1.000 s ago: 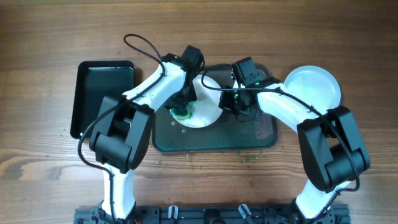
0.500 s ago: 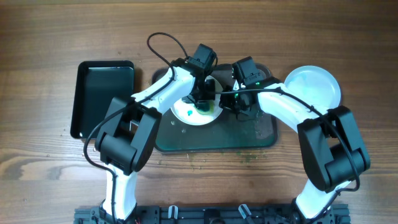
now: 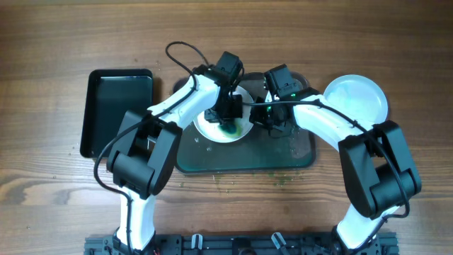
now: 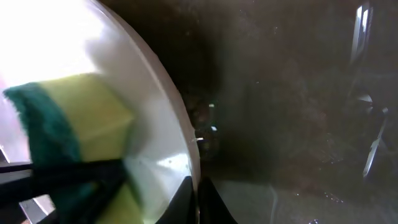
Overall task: Clean dirty plates on tray and stack at the side
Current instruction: 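Scrub the last plate with the sponge held by the left gripper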
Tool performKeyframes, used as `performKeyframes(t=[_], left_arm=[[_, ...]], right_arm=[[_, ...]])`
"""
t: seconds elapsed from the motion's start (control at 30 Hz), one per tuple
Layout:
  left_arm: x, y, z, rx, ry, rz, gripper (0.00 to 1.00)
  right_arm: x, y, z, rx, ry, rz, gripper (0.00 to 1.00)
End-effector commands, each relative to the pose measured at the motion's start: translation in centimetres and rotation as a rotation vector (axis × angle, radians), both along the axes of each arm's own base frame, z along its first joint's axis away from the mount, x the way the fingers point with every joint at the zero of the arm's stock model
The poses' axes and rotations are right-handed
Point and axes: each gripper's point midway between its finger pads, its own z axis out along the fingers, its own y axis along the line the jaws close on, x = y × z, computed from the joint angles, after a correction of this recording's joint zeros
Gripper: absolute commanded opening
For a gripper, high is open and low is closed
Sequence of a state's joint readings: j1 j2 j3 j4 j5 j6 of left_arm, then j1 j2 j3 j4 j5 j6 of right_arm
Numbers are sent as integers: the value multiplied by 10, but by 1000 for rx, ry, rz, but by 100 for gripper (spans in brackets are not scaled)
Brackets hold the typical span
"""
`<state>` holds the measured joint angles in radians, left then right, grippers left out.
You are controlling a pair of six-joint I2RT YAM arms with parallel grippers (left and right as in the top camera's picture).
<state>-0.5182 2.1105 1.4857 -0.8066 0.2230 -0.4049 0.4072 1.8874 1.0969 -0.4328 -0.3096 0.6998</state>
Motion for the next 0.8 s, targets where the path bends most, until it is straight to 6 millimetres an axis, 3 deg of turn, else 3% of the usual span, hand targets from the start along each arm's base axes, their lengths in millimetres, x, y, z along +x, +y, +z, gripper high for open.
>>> performKeyframes(t=[0.0,0.1,0.17,0.23,0.3,0.37,0.43,0.5,0.57,0.63,0.77], left_arm=[[6,-6,-12,-37,-27,-64,4],[38,38,-16,158,-150,21,4],[51,83,-15,342,-198,159,4],[48,108,-13,437,-192,271,4],[35,117,-14,467,-135,319,4],[7,101,-19,382,12,271,4],[-27,54,-16,109,189,63,4],[-42,17,-2,-134,241,-111,4],[-36,9,0,-183,206,-142,4],[-15,3,-1,-201,116,-138,4],[23,29,-13,-7,-54,-91,4]], right_arm=[[6,5,5,16,-13,2,4],[6,5,5,16,-12,2,4],[6,5,5,16,-13,2,4],[6,5,5,16,-13,1,4],[6,5,5,16,-13,2,4],[6,5,5,16,-13,1,4],[6,5,5,17,-13,2,4],[6,6,5,21,-12,3,4],[6,7,6,26,-13,9,4],[6,7,6,29,-16,18,4],[6,7,6,28,-17,21,4]])
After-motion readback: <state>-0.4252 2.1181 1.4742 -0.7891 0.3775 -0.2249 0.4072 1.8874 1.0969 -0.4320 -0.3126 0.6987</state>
